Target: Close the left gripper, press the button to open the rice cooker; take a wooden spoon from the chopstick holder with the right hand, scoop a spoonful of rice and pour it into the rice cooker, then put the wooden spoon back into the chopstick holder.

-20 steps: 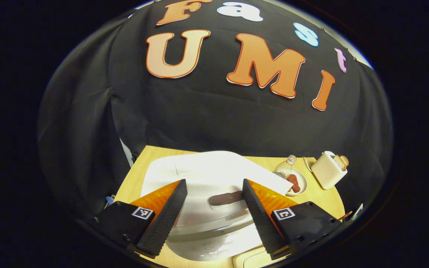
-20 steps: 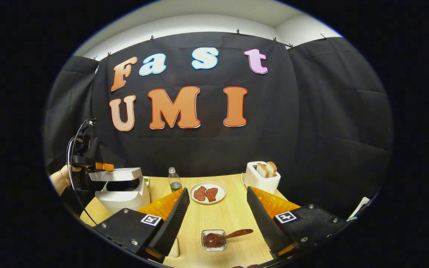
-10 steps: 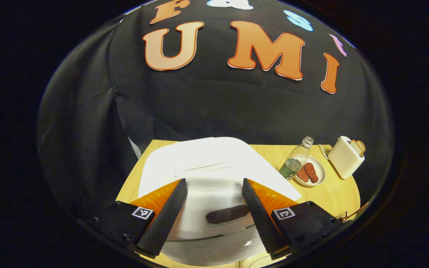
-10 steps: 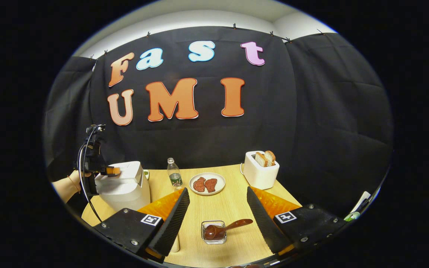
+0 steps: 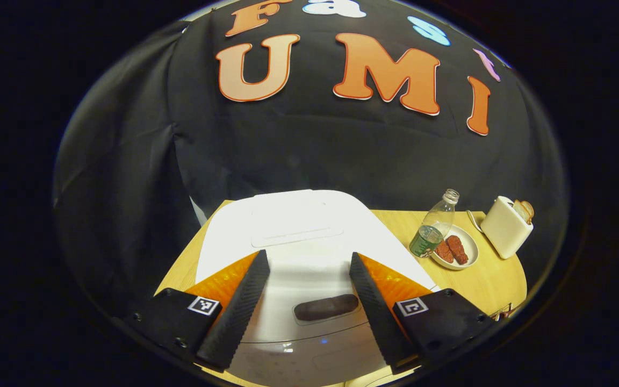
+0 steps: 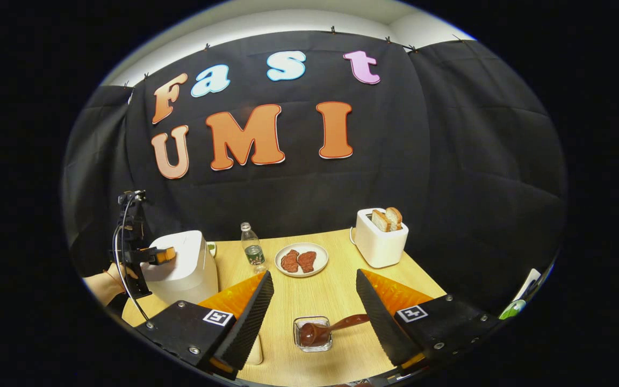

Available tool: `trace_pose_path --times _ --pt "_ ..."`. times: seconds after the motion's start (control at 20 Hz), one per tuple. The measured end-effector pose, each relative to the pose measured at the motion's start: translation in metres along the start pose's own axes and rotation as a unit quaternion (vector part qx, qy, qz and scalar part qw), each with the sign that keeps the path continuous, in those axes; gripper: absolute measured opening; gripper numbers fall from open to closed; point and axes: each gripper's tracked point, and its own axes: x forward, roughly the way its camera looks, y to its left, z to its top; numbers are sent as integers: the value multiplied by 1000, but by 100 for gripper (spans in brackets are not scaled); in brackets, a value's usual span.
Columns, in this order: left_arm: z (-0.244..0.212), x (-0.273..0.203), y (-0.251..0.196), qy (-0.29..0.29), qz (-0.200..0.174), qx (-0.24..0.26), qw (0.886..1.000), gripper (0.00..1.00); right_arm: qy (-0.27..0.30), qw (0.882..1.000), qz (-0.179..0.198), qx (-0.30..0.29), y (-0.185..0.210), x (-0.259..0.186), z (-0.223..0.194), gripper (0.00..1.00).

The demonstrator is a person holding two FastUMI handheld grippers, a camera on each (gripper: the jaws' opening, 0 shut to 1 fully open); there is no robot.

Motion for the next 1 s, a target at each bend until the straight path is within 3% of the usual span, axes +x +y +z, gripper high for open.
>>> trace_pose_path --times 0.25,0.4,0.55,0.8,1.0 --pt "3 -23 -2 14 -8 20 1000 100 -17 1000 0 -2 -5 1 18 95" --pt "35 -59 -2 -26 -21 31 999 100 -38 999 -1 -11 -6 1 41 95" --pt "74 -110 0 -56 -35 24 998 100 -60 998 8 -20 -2 -3 67 95" --pt "160 -219 30 -149 10 54 987 100 -108 993 15 -43 4 -17 120 95" --pt "205 -295 41 -208 -9 12 978 99 -136 989 29 -49 18 -35 157 95"
